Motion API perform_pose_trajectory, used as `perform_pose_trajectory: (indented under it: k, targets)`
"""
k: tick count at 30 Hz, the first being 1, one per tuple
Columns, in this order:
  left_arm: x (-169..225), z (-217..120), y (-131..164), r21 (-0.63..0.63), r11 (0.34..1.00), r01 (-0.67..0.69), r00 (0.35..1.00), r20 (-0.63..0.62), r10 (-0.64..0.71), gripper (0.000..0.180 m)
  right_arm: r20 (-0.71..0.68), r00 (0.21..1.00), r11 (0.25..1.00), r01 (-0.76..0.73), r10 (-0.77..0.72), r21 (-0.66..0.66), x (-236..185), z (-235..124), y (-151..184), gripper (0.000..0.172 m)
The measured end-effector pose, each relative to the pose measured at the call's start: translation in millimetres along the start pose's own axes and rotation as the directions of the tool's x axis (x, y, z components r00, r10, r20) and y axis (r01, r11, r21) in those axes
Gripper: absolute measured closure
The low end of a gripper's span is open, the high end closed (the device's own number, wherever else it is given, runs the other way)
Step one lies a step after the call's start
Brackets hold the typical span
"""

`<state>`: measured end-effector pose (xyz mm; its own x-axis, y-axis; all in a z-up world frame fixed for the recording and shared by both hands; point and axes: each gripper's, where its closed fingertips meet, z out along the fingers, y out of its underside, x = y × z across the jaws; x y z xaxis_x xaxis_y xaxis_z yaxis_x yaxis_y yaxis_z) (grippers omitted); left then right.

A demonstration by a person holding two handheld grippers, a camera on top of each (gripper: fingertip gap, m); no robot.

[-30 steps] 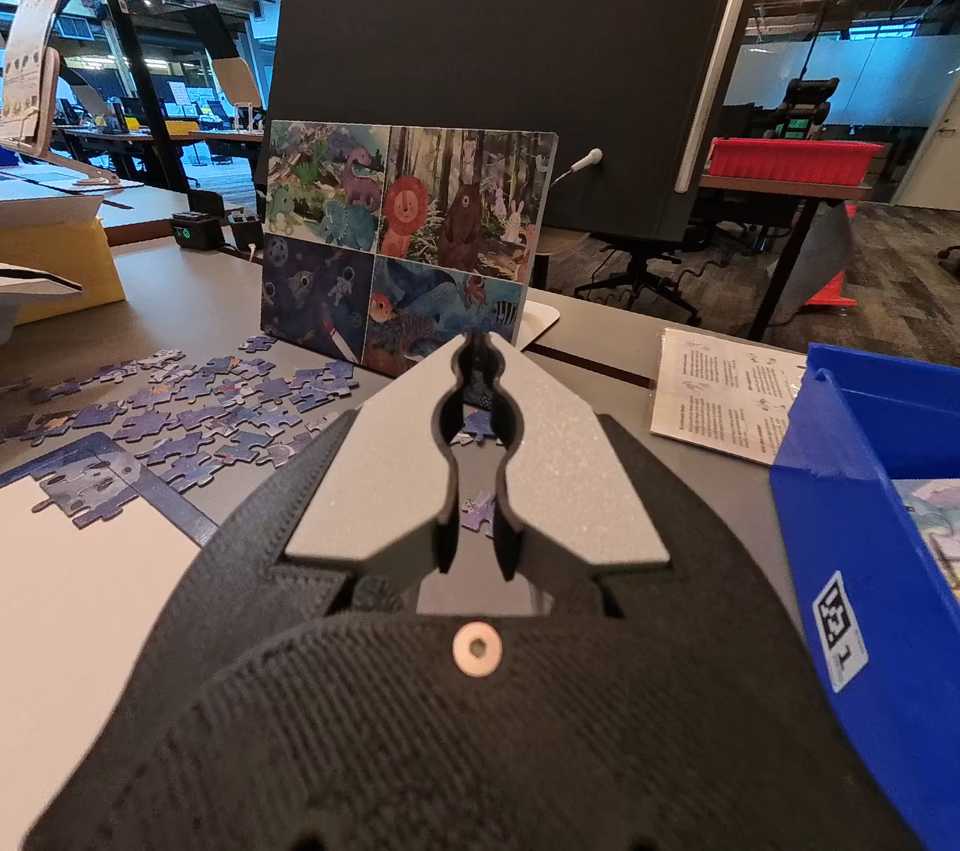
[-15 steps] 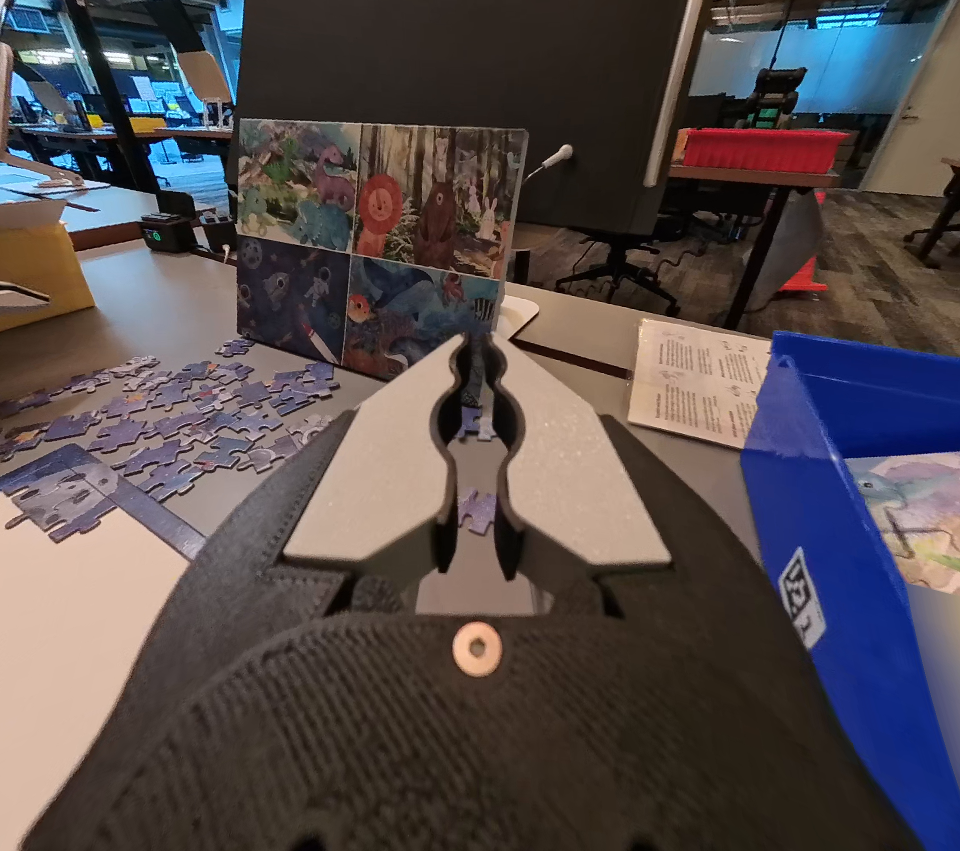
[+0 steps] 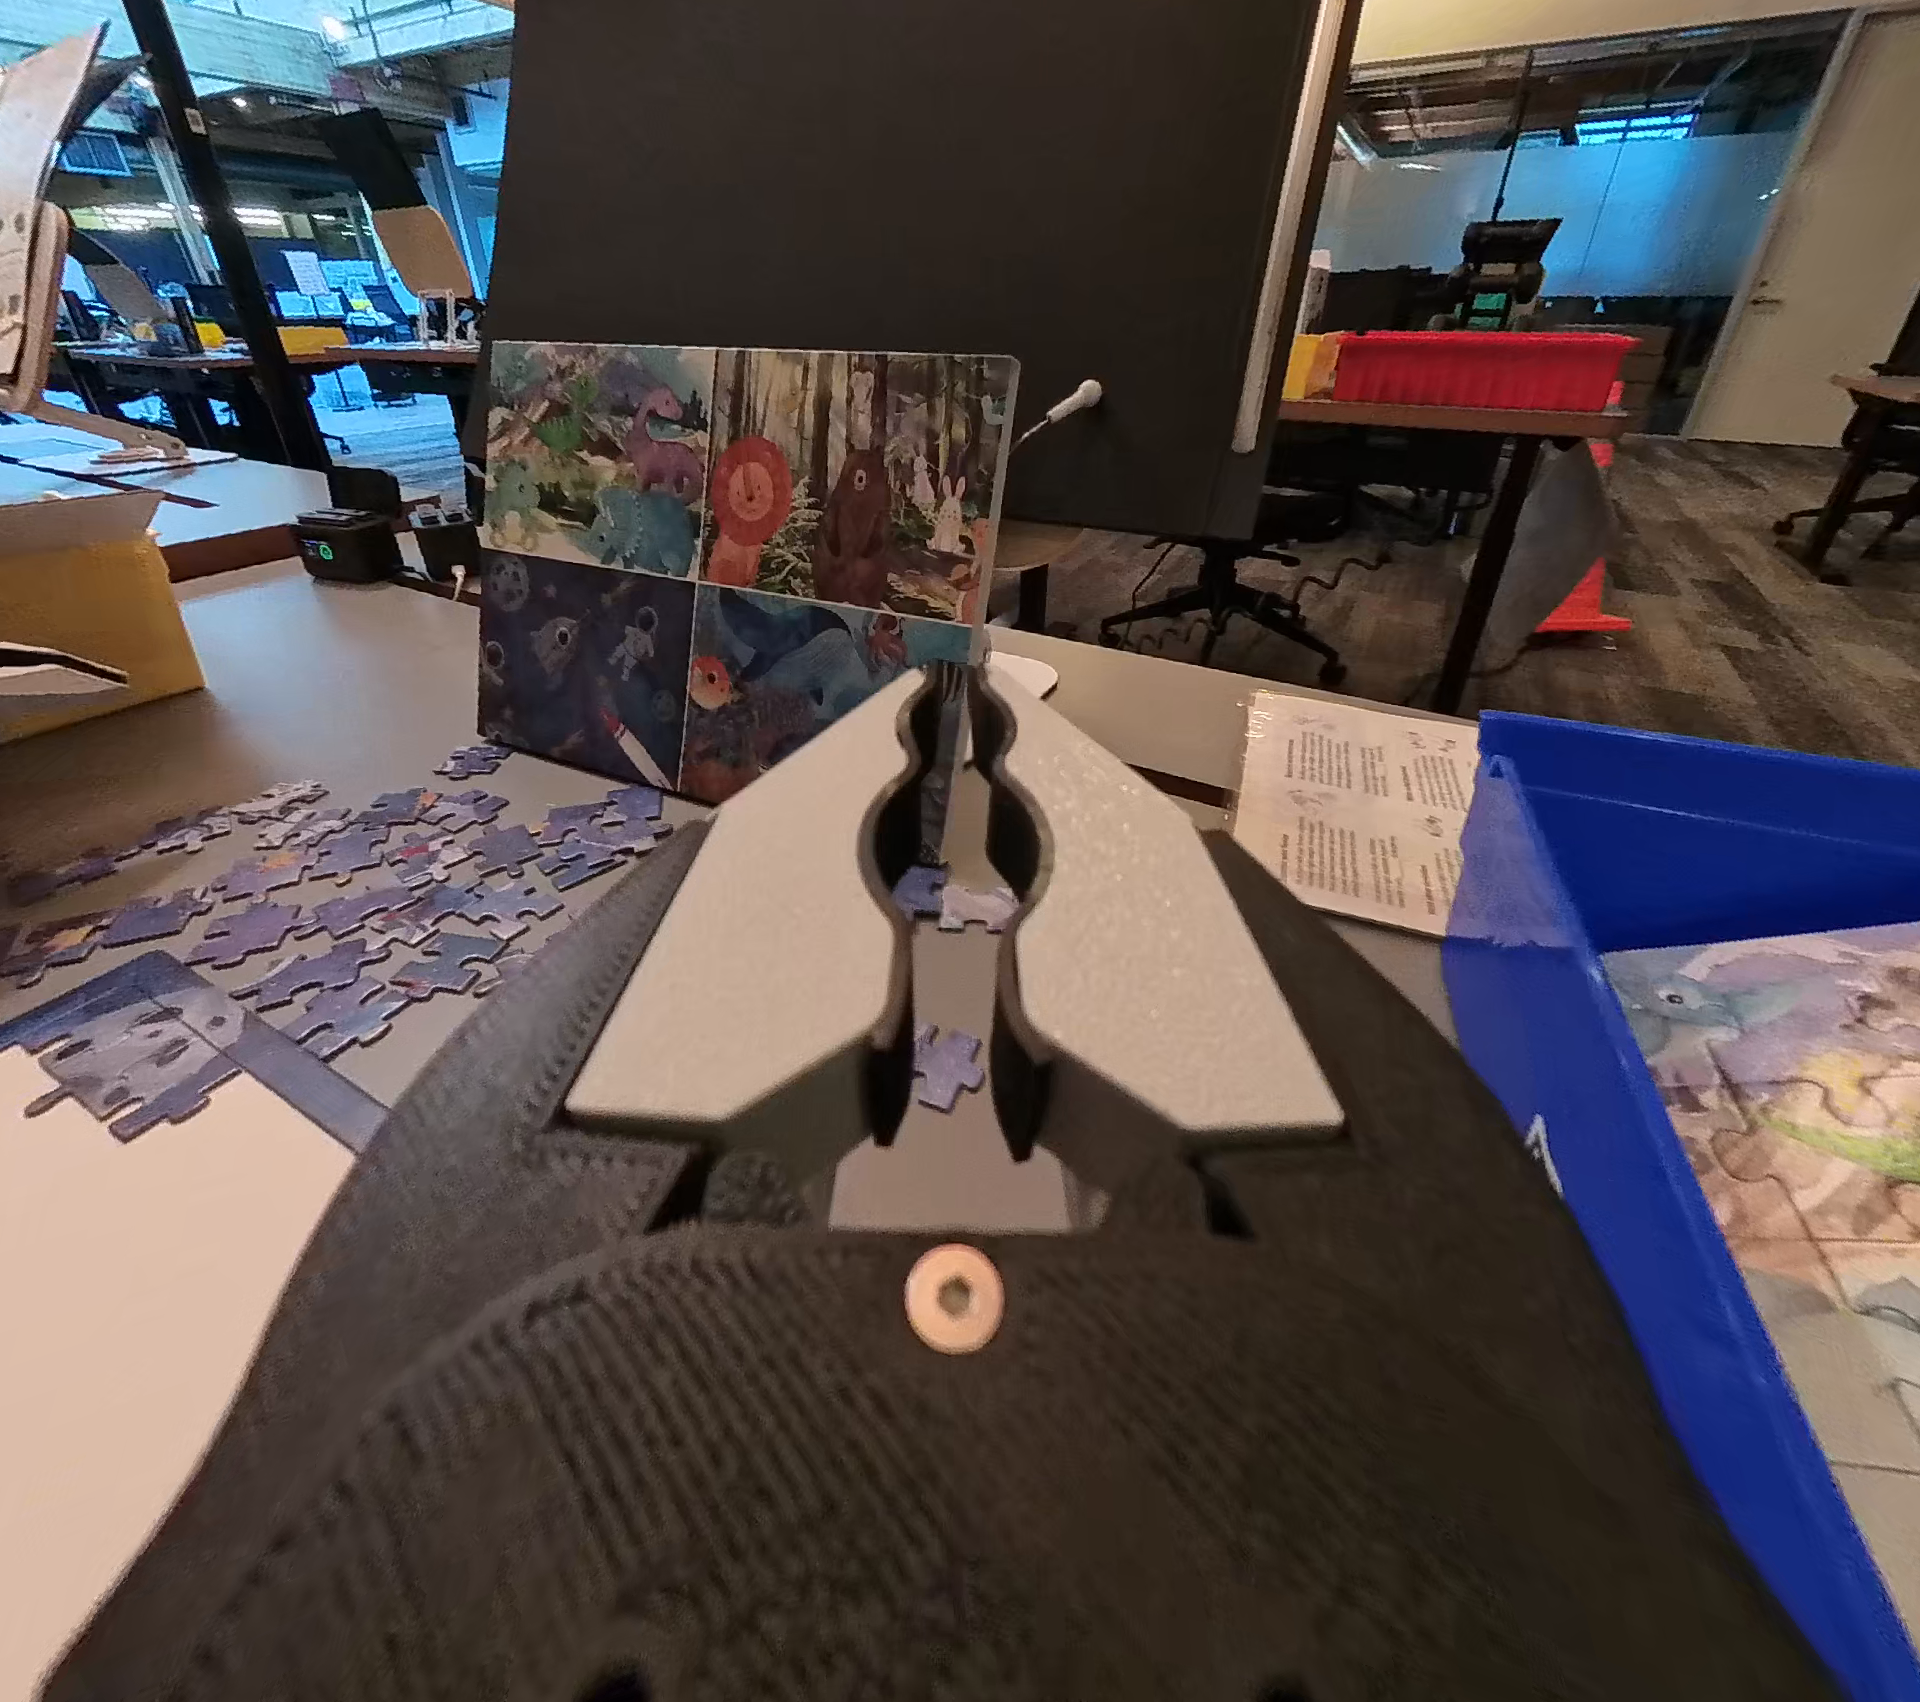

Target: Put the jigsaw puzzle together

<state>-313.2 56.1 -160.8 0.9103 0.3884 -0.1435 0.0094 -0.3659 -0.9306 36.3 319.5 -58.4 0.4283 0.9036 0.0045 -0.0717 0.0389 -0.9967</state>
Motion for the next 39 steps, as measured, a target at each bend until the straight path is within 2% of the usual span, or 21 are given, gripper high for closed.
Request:
perform_pose_trajectory:
  k: [21, 27, 32, 35, 39]
  targets:
    - [1.2, 0.8, 1.2, -0.006, 1.000, -0.014, 1.000, 0.001, 0.014, 0.180, 0.005, 1.000, 0.996, 0.022, -0.022, 0.084, -1.4, -10.3, -20.8, 0.169]
    - [1.4, -1.2, -2.4, 0.015, 1.000, -0.008, 1.000, -0.005, 0.008, 0.180, -0.052, 0.995, 0.987, 0.097, -0.091, 0.127, 8.9, -22.8, -37.8, 0.168]
    - [3.3, -1.0, -2.8, 0.016, 1.000, -0.012, 1.000, -0.012, 0.012, 0.179, -0.031, 0.999, 0.980, -0.004, 0.011, 0.200, 17.5, -33.8, -48.9, 0.168]
    - [4.3, -2.1, -4.5, 0.026, 1.000, -0.013, 1.000, -0.017, 0.014, 0.179, 0.007, 0.998, 0.983, -0.059, 0.059, 0.176, 15.6, -28.0, -40.3, 0.165]
    - [5.3, -2.7, -5.6, 0.032, 0.999, -0.009, 1.000, -0.026, 0.009, 0.179, 0.033, 0.998, 0.990, -0.055, 0.051, 0.127, 6.8, -19.3, -29.0, 0.163]
